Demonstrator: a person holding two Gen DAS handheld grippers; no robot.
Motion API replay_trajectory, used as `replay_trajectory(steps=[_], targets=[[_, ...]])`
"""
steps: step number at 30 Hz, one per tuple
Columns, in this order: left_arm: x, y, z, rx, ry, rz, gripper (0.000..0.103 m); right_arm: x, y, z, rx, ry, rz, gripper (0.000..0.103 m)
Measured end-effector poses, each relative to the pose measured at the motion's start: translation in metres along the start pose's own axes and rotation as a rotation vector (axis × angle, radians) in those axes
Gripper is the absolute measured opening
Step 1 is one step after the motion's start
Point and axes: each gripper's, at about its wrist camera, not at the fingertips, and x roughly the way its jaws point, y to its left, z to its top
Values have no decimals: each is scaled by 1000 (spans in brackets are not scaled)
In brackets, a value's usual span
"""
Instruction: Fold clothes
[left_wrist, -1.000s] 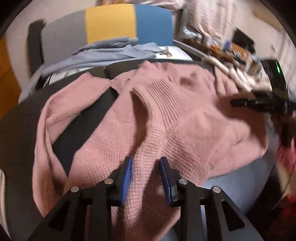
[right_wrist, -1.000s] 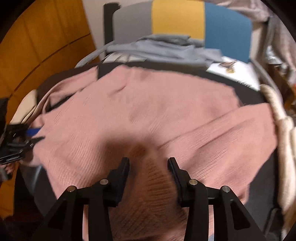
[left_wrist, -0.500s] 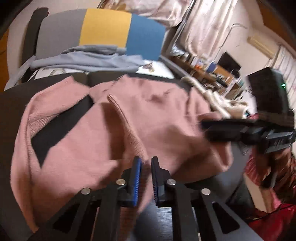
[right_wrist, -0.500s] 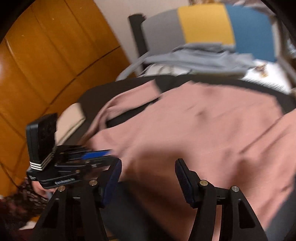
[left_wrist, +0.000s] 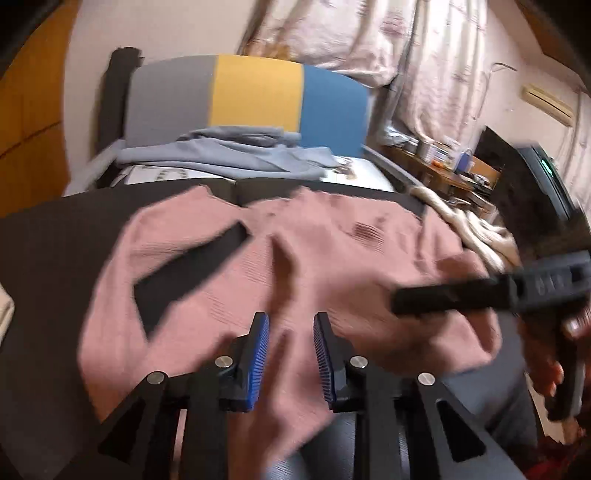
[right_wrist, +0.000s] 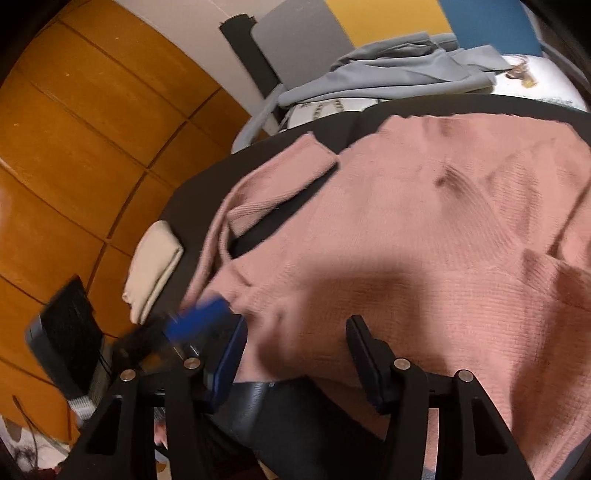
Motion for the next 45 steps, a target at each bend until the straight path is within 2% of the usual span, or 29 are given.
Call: replay_trajectory(steps=[3,4,6,8,10,13,17,19,23,25,26,27,29,30,32,34,35,38,41,44,45], targets=[[27,0,-1,32,148,-35,27,3,-10,-4,37,2,-3,58],[35,-4,-3,62,173,-30,27,3,-13,-6,44,0,-6,58],[43,-9,-8,120,153,12,28,2,-18,-9,57,-7,-18,58],[42,-3,-8,74,139,6,27,0,-24,-13,65,-10,-33,58],[38,4,-8,1,129,-8,6,-4,-31,-15,81,-10,-31,58],[18,-2,-5,-26,67,-47,5,-14,-33,-16,93,-26,-6,57],[-19,-48,-3,96,-17,-130,5,-25,-22,-13,109,-37,79,59],[-28,-68,-7,159,-33,-148,5,-29,-15,-13,107,-33,107,67],[-23,-101,-22,271,-19,-146,5,-26,-7,-17,72,14,90,69],[-15,-116,-28,306,-9,-158,5,-23,-8,-23,58,41,40,69],[-12,-123,-32,325,-6,-161,5,-21,-9,-25,57,52,12,67],[-10,-129,-36,348,-4,-155,5,-17,-12,-27,61,66,-6,61],[-6,-142,-41,388,-3,-151,5,-10,-15,-30,56,87,-41,36],[-5,-144,-42,389,0,-159,6,-7,-17,-31,49,88,-63,13],[-3,-146,-44,387,8,-178,6,-6,-27,-34,65,67,-77,10],[-4,-141,-42,356,19,-204,12,-12,-42,-38,132,37,-27,7],[-7,-135,-38,331,15,-215,12,-18,-48,-40,149,11,-10,6],[-23,-112,-22,243,-40,-217,22,-50,-57,-48,150,-115,21,6],[-40,-84,0,158,-125,-145,22,-96,-62,-55,120,-255,3,6],[-34,-55,18,90,-131,-44,22,-131,-73,-65,124,-317,-48,6],[-30,-47,20,62,-116,-35,22,-141,-80,-71,140,-329,-61,6]])
